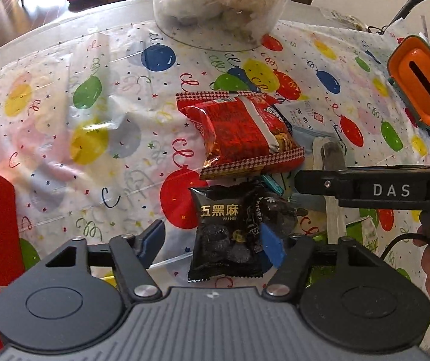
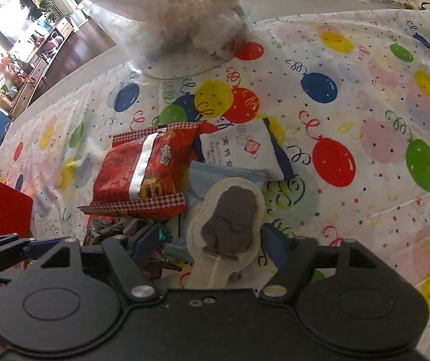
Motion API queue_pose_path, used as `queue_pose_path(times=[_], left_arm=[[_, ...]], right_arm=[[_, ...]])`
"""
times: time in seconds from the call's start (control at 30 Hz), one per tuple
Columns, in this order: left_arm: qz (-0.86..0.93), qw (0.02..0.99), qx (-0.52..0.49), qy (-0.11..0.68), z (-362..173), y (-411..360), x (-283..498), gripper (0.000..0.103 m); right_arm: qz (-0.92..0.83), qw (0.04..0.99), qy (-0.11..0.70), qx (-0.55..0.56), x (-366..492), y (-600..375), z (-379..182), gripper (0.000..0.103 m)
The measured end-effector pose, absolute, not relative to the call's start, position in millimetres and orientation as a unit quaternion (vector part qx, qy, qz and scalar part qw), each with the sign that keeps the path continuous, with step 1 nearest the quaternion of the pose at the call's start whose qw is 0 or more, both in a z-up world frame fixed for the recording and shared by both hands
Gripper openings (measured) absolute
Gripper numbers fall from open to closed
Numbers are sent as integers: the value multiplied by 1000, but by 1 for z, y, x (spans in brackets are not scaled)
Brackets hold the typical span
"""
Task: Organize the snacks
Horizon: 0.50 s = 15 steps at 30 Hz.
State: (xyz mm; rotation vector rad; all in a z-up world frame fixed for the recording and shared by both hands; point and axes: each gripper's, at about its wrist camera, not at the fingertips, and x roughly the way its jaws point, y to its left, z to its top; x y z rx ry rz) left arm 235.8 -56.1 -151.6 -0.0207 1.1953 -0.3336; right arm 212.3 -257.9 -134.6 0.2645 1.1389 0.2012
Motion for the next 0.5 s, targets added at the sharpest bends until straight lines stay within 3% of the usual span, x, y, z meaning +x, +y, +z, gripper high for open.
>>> queue_pose_path(times=[0.27, 0.5], left_arm=[[-168, 807, -12, 566, -158, -59, 238, 44], [-162, 813, -17, 559, -156, -57, 234, 32]], right_arm=[[86, 830, 536, 127, 213, -261, -138, 53], [90, 834, 531, 121, 211, -260, -138, 51]])
